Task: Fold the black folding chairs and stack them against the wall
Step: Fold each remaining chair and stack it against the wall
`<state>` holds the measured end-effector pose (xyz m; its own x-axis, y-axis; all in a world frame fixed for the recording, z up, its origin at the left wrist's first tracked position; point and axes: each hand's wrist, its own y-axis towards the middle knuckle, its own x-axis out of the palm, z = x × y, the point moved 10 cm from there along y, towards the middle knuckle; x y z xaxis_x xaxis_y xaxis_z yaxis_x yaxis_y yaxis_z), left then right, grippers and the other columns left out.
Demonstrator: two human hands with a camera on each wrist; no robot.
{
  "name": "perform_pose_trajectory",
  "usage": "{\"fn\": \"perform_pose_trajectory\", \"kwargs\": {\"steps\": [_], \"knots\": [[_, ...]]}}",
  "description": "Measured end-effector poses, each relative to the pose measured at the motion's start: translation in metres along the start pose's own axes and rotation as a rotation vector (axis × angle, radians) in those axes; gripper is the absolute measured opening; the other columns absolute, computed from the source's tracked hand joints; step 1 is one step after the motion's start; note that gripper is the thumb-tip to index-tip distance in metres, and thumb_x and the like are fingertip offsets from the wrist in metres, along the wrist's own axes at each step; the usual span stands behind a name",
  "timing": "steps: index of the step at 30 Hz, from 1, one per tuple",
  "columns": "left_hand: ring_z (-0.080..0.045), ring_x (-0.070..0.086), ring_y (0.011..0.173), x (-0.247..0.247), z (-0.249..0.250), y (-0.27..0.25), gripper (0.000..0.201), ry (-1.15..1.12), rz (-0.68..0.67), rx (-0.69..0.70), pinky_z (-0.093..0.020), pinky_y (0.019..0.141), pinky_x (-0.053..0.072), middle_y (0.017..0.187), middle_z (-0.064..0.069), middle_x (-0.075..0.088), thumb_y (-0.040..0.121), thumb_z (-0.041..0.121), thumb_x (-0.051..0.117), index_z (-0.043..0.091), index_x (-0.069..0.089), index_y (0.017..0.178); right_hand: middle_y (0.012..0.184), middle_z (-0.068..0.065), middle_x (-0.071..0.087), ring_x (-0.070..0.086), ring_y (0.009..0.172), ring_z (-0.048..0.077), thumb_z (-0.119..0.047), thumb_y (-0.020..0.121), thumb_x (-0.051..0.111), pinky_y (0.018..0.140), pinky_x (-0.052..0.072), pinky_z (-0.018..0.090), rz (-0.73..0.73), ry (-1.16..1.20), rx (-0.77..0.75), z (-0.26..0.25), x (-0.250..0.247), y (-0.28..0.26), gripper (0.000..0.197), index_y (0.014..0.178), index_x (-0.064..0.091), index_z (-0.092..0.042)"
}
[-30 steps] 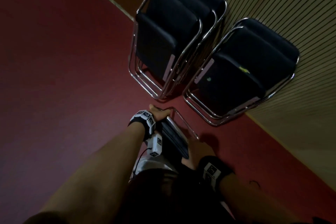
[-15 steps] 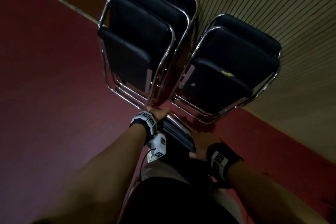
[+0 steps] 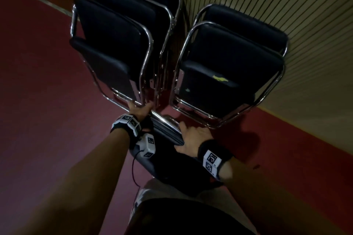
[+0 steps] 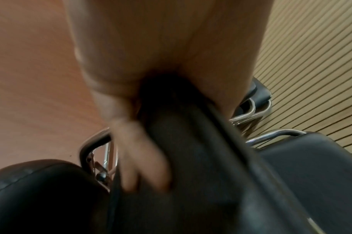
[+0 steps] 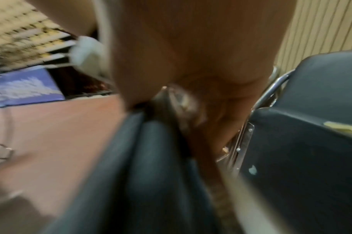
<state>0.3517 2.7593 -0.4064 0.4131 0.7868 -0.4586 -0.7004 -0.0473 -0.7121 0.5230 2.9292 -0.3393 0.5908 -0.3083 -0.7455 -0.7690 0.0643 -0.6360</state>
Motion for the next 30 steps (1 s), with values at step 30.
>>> {"fn": "perform_pose_trajectory", "kwargs": {"steps": [30], "knots": [[-0.037, 0.069, 0.096, 0.110, 0.200, 0.045, 0.081, 0.170, -0.159, 0.099, -0.051, 0.084, 0.059, 0.113, -0.015, 0.066, 0.072, 0.078, 0.063, 0.011, 0.060, 0.120, 0.133, 0.004, 0.059, 0.062, 0.114, 0.027, -0.072, 0.077, 0.067, 0.095, 0.052, 0.040, -0.003, 0.294, 0.222, 0.263, -0.062, 0.012, 0.089, 0.145, 0.038, -0.023]]}}
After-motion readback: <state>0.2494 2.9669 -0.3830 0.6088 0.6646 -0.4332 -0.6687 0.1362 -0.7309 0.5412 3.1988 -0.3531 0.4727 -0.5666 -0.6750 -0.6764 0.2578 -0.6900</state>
